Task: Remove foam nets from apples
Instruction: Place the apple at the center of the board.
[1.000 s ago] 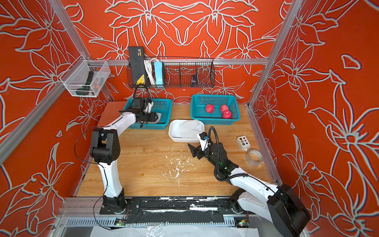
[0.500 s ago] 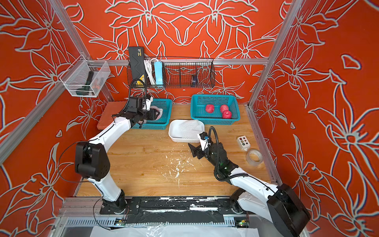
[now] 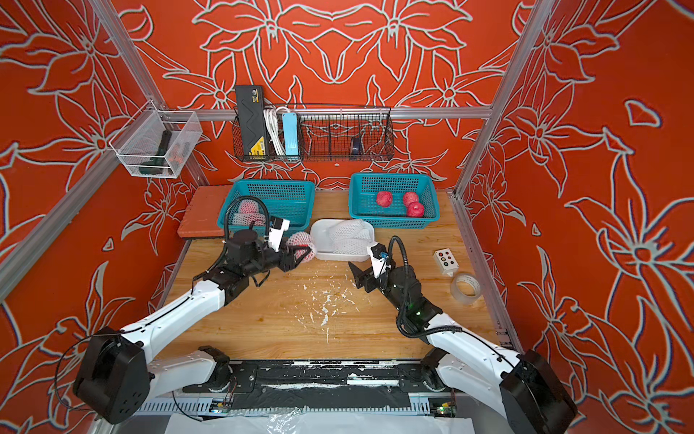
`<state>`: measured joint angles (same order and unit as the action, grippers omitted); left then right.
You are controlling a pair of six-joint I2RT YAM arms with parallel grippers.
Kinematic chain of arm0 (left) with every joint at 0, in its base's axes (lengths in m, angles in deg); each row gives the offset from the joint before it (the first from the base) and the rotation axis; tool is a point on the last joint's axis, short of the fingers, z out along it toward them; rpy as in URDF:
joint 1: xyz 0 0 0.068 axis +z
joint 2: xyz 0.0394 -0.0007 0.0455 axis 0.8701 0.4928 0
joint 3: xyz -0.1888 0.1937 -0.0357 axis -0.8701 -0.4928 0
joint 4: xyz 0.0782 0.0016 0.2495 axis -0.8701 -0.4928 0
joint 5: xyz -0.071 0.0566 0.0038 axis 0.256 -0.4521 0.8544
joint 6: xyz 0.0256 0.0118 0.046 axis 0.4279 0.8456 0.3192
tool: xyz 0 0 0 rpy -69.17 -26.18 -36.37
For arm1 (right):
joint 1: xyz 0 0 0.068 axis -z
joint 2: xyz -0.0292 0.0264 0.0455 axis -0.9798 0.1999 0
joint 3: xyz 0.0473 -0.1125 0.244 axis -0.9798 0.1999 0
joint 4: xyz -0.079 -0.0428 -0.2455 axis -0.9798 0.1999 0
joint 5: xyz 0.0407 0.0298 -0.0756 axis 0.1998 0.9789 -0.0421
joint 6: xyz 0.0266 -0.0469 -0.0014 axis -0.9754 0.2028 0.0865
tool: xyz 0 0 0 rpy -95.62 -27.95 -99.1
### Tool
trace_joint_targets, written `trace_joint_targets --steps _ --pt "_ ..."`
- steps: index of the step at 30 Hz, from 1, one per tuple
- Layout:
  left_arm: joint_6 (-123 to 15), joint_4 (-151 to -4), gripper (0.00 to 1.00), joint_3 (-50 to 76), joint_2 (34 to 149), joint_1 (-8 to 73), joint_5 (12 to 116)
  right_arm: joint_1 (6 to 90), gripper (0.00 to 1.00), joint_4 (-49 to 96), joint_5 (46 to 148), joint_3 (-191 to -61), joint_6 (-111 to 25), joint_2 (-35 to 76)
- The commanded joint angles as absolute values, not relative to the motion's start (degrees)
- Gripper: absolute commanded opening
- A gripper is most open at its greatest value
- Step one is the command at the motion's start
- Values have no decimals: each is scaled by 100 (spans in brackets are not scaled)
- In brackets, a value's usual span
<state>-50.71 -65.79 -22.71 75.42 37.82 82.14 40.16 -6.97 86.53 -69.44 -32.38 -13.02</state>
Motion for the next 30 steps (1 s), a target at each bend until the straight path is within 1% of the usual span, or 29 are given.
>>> trace_joint_targets --steps 1,5,8,16,17,20,22,23,26,29,30 --pt "-5314 -5642 54 -2764 7488 3401 8910 3971 87 -770 8545 -6839 -3149 -1416" --pt "-5126 -5177 54 -3210 7784 2830 8814 3971 86 -871 8704 -6854 -3145 -1276" --pt "-5028 -4653 57 -3432 8098 2576 8823 3971 86 -941 8845 -6859 -3156 -1174" --pt "-4944 -4102 64 -3370 9332 2527 8906 3973 87 -1019 8929 -6867 -3196 -1035" --pt "-4945 -4078 67 -3330 9448 2531 8925 3973 87 -1019 8925 -6867 -3191 -1027" --pt "-4819 -4092 72 -3252 9641 2532 8898 3971 87 -1017 8921 -6863 -3175 -1017" --pt "-4683 -4248 80 -3146 9720 2530 8838 3971 87 -1022 8915 -6859 -3175 -1016" --pt "-4599 -4392 81 -3054 9772 2532 8823 3971 86 -1026 8918 -6858 -3172 -1001" --pt "-4472 -4528 84 -2914 9860 2527 8805 3969 86 -1065 8950 -6866 -3179 -941" --pt "-4466 -4512 84 -2848 9918 2536 8699 3971 86 -1077 8960 -6876 -3195 -897" --pt "-4454 -4558 83 -2810 9932 2549 8662 3971 87 -1084 8954 -6873 -3194 -897"
